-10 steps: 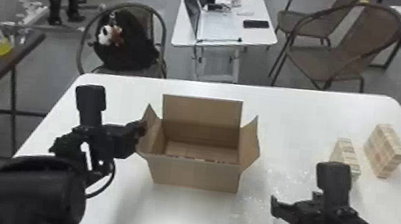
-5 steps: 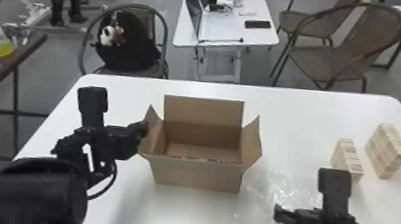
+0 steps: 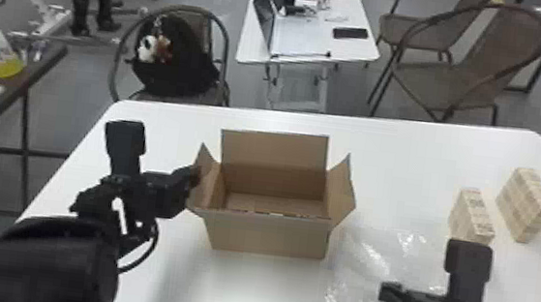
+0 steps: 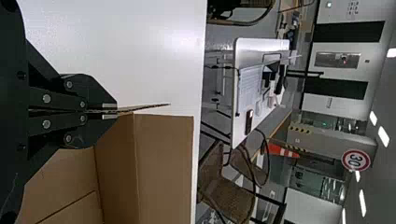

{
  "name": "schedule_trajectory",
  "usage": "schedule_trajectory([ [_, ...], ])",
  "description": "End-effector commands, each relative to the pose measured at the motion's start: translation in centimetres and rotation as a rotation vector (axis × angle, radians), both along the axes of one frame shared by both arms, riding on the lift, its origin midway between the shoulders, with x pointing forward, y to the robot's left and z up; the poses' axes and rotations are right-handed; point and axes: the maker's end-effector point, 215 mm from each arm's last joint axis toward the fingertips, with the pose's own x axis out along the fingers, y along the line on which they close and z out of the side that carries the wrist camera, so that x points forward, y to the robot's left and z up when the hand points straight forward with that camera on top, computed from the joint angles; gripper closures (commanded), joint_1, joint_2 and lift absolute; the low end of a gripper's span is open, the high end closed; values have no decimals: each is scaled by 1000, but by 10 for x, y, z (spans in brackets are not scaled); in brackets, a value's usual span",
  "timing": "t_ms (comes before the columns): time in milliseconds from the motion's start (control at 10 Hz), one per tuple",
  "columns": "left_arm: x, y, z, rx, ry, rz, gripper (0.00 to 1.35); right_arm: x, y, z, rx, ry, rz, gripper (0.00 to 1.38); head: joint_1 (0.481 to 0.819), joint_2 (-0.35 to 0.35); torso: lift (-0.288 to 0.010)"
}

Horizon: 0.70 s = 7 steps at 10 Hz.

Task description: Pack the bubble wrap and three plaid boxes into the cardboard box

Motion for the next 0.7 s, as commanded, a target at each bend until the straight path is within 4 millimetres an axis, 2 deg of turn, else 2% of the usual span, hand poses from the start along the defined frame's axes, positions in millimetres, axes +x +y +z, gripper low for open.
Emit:
schedule_trajectory([
  [0, 0, -3, -2, -6, 3, -2, 1216, 0, 9, 16, 62, -6, 21, 1217, 695, 174, -92],
  [100, 0, -4, -3, -5, 5, -4, 1216, 9, 6, 47, 94, -30, 45, 1273, 695, 177, -92],
  [300, 0, -5, -6, 2, 11, -1, 1216, 19, 1, 127, 103, -40, 132, 1274, 695, 174, -92],
  [400, 0, -6, -6, 3, 11, -2, 1216, 20, 3, 155, 161, -40, 143, 1274, 695, 169, -92],
  [600, 0, -7, -7, 3, 14, -2, 1216, 24, 5, 199, 242, -30, 185, 1274, 695, 162, -92],
])
